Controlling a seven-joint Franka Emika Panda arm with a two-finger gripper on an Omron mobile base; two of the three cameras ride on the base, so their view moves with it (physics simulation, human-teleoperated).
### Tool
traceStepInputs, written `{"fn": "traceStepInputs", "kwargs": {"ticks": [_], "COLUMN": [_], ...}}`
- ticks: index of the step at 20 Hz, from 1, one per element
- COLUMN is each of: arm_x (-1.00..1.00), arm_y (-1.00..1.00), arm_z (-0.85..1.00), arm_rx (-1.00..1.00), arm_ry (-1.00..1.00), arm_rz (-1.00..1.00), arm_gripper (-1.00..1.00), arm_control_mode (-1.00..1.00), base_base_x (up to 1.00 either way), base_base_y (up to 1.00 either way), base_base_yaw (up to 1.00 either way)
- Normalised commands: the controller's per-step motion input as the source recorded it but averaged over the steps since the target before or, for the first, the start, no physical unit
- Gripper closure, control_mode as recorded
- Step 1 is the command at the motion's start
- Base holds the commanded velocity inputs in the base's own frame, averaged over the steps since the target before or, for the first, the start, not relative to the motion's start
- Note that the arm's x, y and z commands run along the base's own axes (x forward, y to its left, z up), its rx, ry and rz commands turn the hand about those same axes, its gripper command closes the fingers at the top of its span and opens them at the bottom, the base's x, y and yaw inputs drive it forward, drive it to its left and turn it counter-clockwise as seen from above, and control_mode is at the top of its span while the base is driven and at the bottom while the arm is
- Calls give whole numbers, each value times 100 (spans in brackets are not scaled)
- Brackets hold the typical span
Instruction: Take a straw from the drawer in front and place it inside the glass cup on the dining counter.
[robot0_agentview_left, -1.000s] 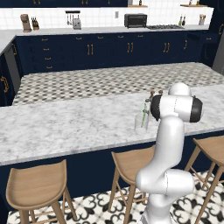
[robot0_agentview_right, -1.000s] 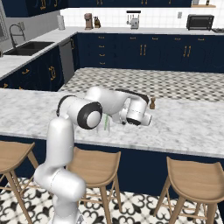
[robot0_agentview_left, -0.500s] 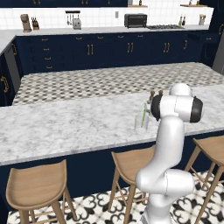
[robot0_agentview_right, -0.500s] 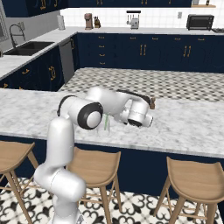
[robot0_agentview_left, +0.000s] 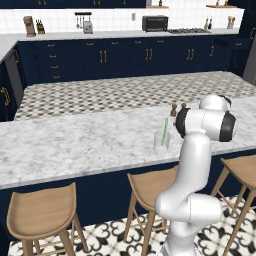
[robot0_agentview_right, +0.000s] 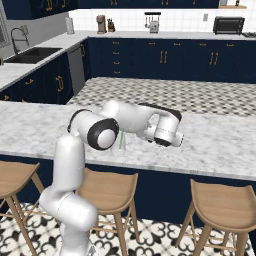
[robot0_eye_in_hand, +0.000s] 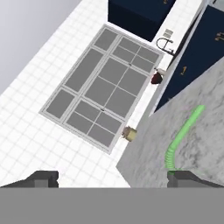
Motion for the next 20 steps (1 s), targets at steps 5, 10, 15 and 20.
{"fn": "traceStepInputs", "kwargs": {"ticks": [5, 10, 15, 20], "arm_x": [-84, -80, -56, -49], "arm_y": [-8, 1, 12, 29], "arm_z": [50, 69, 73, 44], "arm_rx": [0, 0, 0, 0], "arm_ry": [-14, -16, -3, 4], "arm_rz": [-7, -4, -3, -3], "arm_gripper": [-100, -100, -100, -100], "arm_control_mode": [-100, -100, -100, -100], "base_base_x": [0, 0, 0, 0], "base_base_y": [0, 0, 0, 0], "base_base_yaw": [0, 0, 0, 0]}}
